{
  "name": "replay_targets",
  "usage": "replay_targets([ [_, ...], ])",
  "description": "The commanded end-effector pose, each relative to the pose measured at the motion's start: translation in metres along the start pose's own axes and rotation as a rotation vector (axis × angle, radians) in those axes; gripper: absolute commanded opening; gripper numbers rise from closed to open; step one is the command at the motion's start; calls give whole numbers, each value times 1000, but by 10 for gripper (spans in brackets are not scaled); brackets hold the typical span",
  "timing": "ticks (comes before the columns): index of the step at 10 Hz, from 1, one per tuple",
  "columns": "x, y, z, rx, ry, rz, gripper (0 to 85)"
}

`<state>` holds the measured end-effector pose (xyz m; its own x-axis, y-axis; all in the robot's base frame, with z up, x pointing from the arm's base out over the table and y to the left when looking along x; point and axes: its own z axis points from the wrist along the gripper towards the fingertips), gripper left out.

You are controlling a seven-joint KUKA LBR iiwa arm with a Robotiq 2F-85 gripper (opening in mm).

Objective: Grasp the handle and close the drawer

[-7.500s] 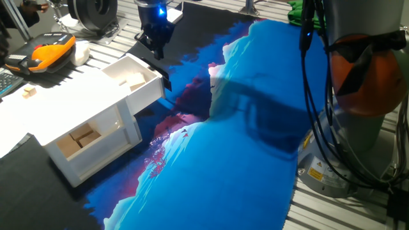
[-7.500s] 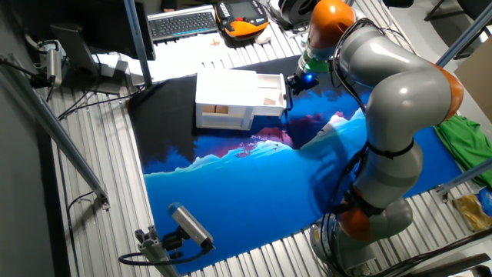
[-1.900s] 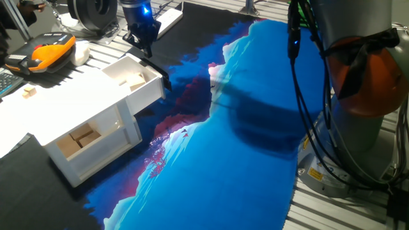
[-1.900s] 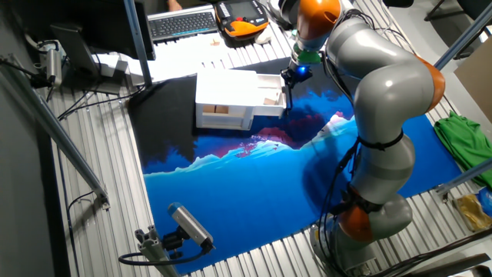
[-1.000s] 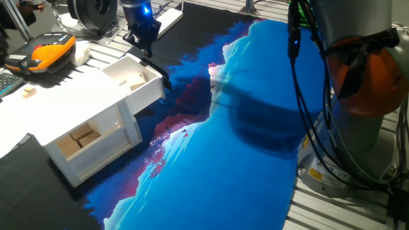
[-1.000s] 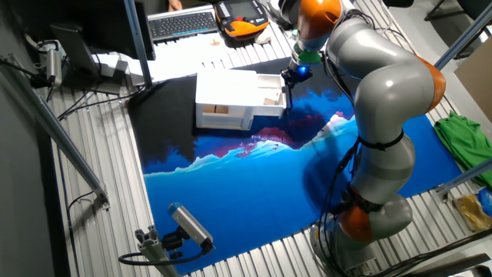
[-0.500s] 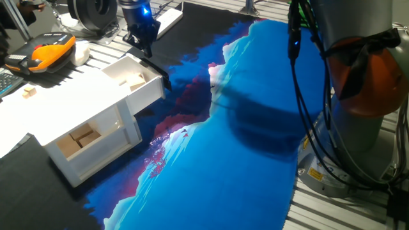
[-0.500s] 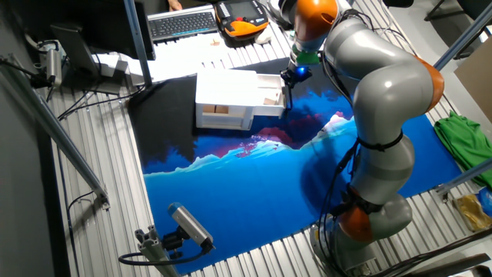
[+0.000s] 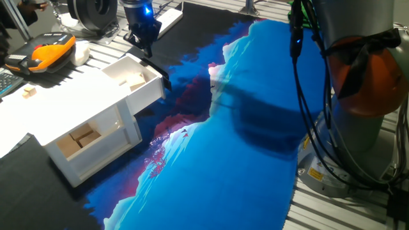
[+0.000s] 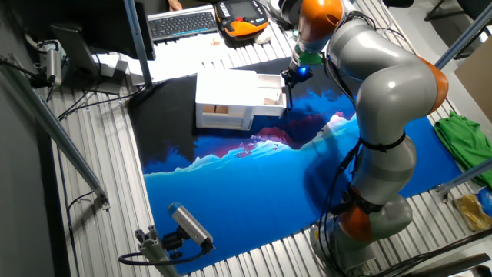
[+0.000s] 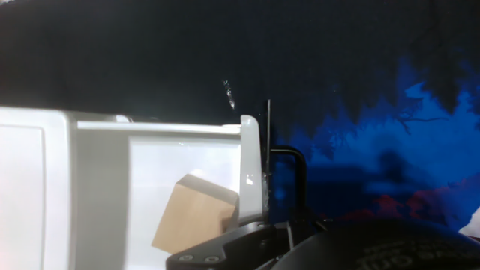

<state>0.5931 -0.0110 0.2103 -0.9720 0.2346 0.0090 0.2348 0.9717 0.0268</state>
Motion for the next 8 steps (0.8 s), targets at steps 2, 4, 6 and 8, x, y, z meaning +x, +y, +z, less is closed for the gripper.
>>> replay_targets([
  [2, 0, 0, 0, -63, 12, -2, 0],
  [4, 0, 0, 0, -43, -17, 3, 0],
  [6, 0, 0, 0, -55, -7, 17, 0],
  [8, 0, 0, 0, -48, 30, 11, 0],
])
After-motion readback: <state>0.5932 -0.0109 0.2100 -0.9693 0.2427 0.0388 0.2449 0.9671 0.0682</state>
